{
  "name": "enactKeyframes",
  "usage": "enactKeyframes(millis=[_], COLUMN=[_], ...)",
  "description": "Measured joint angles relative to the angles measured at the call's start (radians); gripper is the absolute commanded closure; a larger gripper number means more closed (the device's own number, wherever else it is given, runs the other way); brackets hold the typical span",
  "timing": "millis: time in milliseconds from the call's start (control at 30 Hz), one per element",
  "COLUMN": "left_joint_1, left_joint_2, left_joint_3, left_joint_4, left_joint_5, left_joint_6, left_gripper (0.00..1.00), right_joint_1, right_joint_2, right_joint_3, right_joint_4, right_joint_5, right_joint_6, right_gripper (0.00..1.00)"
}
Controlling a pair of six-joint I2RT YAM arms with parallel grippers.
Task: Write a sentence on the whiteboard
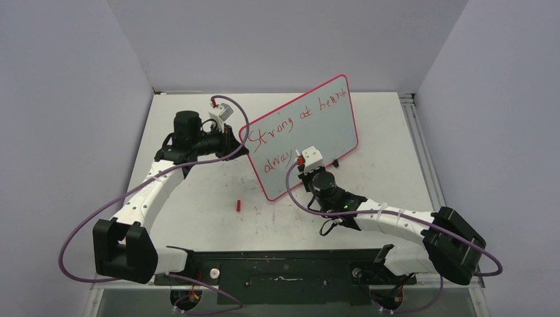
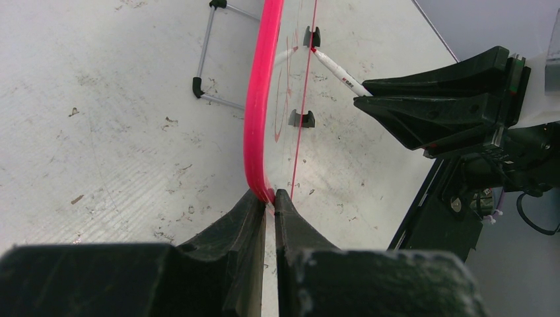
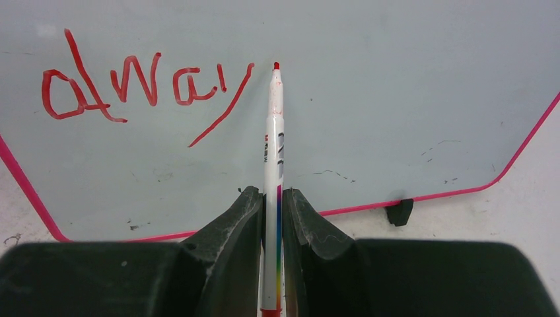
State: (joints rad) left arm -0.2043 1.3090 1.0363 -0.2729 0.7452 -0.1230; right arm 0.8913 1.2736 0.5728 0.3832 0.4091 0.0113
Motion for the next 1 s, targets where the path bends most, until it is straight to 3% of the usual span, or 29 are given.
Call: enactKeyframes(millis=[1000], left_joint_1=[0.0], left_joint_2=[0.0], left_joint_3=[0.0], left_joint_4=[0.0], left_joint_5=[-0.002], left_joint_6=[0.0], left_gripper=[1.0], right_joint_1=[-0.021], right_joint_2=[0.049], right_joint_3=[0.024], right_joint_4=[0.028], right_joint_5=[-0.03], right_joint_6=[-0.029], right_gripper=[0.95])
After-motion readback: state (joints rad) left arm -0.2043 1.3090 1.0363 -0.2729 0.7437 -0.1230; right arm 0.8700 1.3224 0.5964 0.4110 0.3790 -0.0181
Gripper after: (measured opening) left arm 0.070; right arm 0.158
